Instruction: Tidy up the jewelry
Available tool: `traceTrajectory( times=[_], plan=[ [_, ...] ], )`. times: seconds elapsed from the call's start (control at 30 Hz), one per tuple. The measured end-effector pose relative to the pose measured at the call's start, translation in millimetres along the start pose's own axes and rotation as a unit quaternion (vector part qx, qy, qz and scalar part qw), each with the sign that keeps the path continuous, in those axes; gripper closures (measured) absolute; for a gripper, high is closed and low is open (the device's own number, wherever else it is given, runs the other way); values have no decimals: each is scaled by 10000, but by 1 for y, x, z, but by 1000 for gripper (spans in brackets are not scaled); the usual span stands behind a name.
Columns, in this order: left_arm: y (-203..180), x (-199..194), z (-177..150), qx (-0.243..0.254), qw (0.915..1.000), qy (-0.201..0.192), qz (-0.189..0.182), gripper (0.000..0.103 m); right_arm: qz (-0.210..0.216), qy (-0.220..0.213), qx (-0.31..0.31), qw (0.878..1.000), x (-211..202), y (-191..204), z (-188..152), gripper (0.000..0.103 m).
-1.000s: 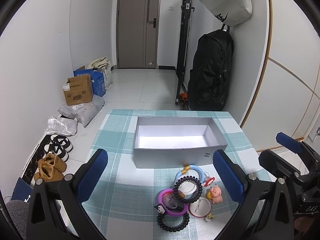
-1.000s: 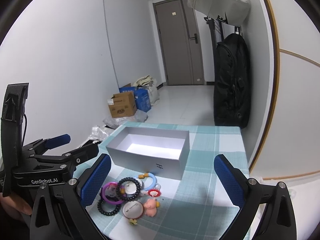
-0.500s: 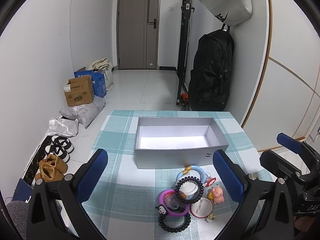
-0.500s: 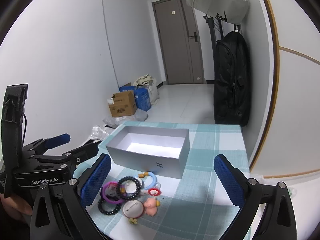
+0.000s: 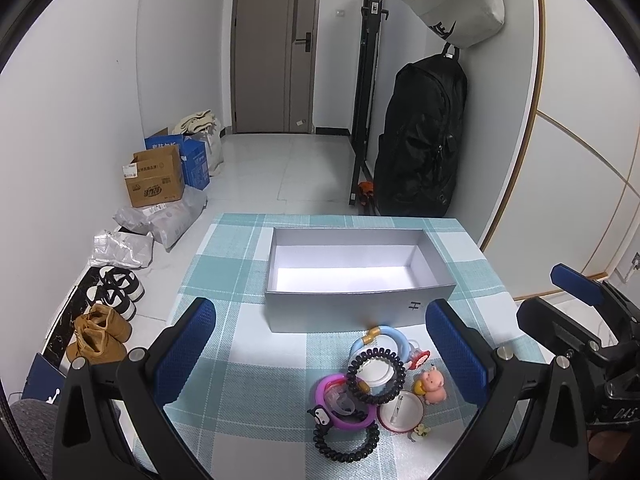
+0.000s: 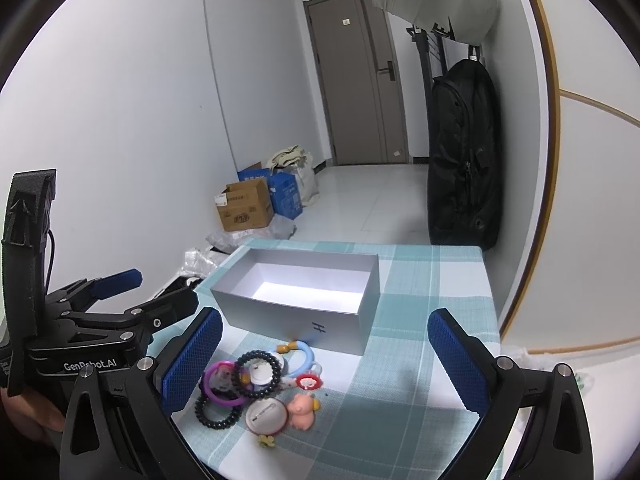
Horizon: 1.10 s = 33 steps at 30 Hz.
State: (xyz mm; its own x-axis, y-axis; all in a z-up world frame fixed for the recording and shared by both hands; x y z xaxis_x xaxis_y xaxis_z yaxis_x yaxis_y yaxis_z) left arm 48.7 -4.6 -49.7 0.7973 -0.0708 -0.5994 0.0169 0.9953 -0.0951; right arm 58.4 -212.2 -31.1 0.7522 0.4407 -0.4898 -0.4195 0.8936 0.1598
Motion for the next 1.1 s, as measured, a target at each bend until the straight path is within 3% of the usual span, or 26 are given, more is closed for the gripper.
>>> traceTrajectory(
  times=[0.37, 0.7, 0.9, 1.0, 1.1],
  plan=[
    [2, 10, -8, -101, 9990, 349, -257, 1, -122, 207, 179, 9996, 8, -11, -3, 0],
    [6, 24, -38, -113, 9908, 1161, -687, 1, -73, 342, 370, 9987, 15, -21, -3, 0],
    [0, 28, -54, 163, 9839, 1588, -800, 7, 1, 472, 513, 9976, 21, -24, -4, 0],
    [-2, 31, -59, 223, 9803, 1752, -889, 17, 27, 511, 535, 9973, 24, -26, -5, 0],
    [-2, 34, -58, 255, 9802, 1754, -881, 18, 62, 573, 581, 9966, 27, -28, -5, 0]
  ],
)
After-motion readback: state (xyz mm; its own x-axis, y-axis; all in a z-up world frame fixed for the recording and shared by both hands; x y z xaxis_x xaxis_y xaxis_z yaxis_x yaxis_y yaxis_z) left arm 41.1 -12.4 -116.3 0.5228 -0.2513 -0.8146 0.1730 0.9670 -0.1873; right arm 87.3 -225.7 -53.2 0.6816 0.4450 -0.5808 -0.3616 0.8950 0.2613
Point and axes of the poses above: each gripper's, at about its wrist camera, not at the fingertips, and x roughly the way its jaws point, y to its left, z to its top, the point moved 6 cm from there along x, roughly the way its jaws point, and after that the axes turned 2 degrees about -z, right-handed, at the moved point
